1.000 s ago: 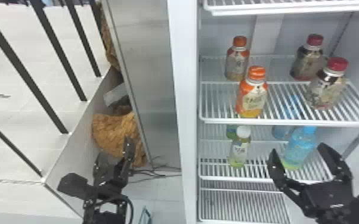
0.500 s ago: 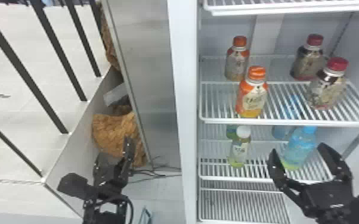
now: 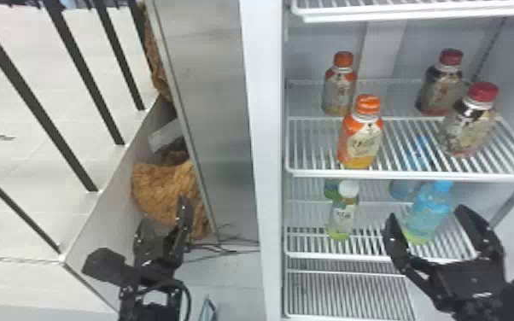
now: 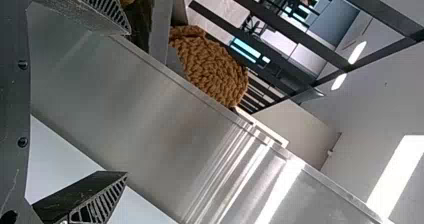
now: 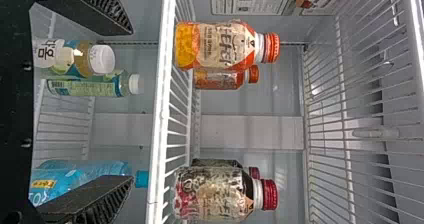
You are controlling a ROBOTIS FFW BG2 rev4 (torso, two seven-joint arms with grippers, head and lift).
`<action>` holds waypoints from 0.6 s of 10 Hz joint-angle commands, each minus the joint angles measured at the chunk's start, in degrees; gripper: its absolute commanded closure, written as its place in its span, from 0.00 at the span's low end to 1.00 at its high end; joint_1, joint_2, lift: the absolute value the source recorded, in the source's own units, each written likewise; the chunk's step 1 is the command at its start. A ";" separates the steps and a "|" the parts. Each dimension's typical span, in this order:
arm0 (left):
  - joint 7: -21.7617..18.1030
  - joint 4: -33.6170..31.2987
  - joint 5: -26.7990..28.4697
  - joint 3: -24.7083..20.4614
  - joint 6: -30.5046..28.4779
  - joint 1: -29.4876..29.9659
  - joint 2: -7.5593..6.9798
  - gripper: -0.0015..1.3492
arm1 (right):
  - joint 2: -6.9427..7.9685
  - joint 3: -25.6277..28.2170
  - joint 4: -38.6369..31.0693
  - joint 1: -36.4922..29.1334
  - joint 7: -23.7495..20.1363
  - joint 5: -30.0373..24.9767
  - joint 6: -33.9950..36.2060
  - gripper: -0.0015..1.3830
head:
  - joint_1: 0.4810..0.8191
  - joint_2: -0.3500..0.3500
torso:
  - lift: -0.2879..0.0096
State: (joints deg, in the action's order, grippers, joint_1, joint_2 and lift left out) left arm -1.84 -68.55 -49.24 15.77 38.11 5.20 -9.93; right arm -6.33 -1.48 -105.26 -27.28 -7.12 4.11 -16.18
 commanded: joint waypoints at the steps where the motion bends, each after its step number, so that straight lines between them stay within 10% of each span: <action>1: 0.00 0.00 0.00 0.00 0.00 0.00 0.00 0.00 | 0.00 0.00 0.00 0.00 0.00 0.00 0.00 0.00 | 0.63 0.63 | 0.83; 6: 0.00 0.00 0.00 0.00 0.00 0.00 0.00 0.00 | 0.00 0.00 0.00 0.00 0.00 0.00 0.00 0.00 | 0.63 0.63 | 0.83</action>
State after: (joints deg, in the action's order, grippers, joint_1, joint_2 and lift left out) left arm -1.84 -68.55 -49.24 15.77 38.11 5.20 -9.93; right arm -6.33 -1.48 -105.26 -27.28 -7.12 4.11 -16.18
